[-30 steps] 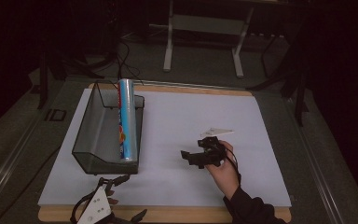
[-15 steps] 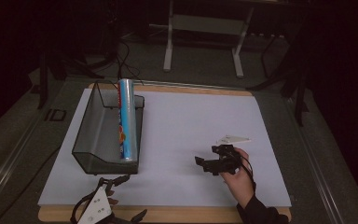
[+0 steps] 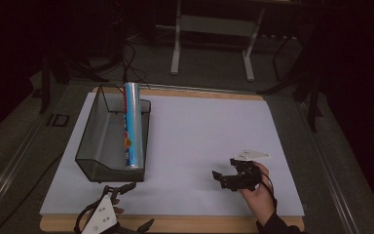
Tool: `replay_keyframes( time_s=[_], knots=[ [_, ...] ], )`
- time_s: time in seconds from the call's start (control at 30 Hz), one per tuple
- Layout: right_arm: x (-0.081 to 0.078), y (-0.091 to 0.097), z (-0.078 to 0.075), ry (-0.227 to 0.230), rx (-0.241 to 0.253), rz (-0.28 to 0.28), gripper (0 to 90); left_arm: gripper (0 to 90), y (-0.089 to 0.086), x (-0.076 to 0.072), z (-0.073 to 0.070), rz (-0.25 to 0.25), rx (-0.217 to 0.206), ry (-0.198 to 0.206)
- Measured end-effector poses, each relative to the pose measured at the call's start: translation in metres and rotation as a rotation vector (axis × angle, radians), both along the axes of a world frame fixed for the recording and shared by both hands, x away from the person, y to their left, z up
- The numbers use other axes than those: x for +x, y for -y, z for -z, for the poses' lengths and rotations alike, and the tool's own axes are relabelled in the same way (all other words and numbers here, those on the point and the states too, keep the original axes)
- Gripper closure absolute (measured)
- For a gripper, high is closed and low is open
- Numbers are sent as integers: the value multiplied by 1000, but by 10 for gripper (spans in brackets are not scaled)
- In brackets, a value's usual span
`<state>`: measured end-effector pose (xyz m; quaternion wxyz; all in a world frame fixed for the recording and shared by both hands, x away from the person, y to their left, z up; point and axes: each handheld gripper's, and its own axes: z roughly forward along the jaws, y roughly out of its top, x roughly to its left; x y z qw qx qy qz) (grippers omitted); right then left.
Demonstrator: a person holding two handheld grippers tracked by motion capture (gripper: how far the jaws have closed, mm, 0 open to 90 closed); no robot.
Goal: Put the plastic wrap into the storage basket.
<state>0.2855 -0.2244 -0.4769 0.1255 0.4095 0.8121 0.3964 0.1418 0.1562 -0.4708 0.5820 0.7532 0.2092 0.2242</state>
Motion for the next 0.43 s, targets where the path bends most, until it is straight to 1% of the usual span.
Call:
replay_keyframes(
  time_s=[0.13, 0.2, 0.27, 0.3, 0.43],
  knots=[
    [0, -1, 3, 4, 3, -8, 133, 5, 0, 0, 0, -1, 1, 1],
    [0, -1, 4, 7, -3, -10, 133, 5, 0, 0, 0, -2, 1, 0],
    [0, -1, 5, 28, -18, -16, 130, 4, 0, 0, 0, -2, 0, 0],
    [1, 0, 5, 31, -19, -15, 130, 5, 0, 0, 0, -3, 0, 0],
    [1, 2, 4, 37, -6, -12, 127, 4, -1, 0, 0, -3, 0, 1]
  ],
)
